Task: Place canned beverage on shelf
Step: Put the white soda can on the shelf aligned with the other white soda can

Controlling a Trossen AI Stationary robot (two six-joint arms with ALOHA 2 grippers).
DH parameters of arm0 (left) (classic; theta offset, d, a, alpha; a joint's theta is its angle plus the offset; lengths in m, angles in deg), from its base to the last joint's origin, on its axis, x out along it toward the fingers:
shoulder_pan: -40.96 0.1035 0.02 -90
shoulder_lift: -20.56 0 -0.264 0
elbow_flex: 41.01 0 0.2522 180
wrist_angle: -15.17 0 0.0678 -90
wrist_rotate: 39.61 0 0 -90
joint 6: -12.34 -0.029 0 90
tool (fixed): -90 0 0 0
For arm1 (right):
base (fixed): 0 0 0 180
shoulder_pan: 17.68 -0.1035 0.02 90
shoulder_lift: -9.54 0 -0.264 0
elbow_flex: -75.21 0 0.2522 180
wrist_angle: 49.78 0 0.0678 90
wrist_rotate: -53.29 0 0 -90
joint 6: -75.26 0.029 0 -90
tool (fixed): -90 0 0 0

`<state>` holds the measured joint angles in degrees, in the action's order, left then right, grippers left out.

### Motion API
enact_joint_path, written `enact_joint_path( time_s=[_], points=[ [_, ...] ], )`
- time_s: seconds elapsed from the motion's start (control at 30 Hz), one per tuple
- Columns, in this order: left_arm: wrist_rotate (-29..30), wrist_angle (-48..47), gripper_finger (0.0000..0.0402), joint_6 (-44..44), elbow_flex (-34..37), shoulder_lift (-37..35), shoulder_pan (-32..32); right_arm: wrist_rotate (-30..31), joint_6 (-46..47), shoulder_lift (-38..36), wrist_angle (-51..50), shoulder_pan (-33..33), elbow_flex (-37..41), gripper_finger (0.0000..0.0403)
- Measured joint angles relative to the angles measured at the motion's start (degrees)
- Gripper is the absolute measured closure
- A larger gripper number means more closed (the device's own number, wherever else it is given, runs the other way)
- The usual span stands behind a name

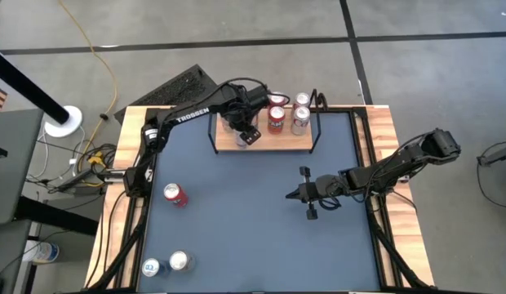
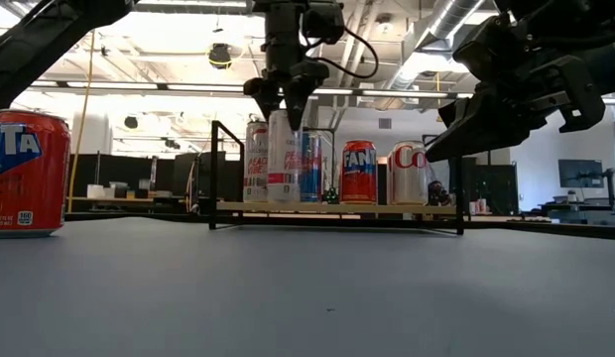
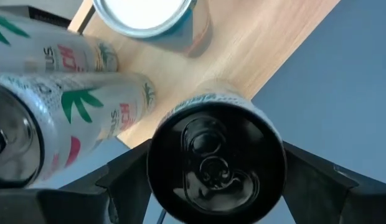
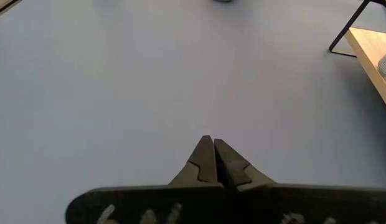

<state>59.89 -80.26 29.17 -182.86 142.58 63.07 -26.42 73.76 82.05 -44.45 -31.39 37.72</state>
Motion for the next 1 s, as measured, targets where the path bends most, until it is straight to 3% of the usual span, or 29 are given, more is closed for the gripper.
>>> enact_joint_path(
  time_s=[0.6,0.87,1.0],
  points=[
    [3.3,-6.0,0.0109,1.7,-1.1,-0.2,-0.3,0.0,0.0,0.0,0.0,0.0,0.0,0.0403],
    [3.6,-8.2,0.0109,2.4,-7.0,-0.3,-1.0,0.0,0.0,0.0,0.0,0.0,0.0,0.0403],
    [3.5,-8.4,0.0109,3.2,-6.6,-3.1,-2.0,0.0,0.0,0.0,-0.1,0.0,0.0,0.0403]
  ],
)
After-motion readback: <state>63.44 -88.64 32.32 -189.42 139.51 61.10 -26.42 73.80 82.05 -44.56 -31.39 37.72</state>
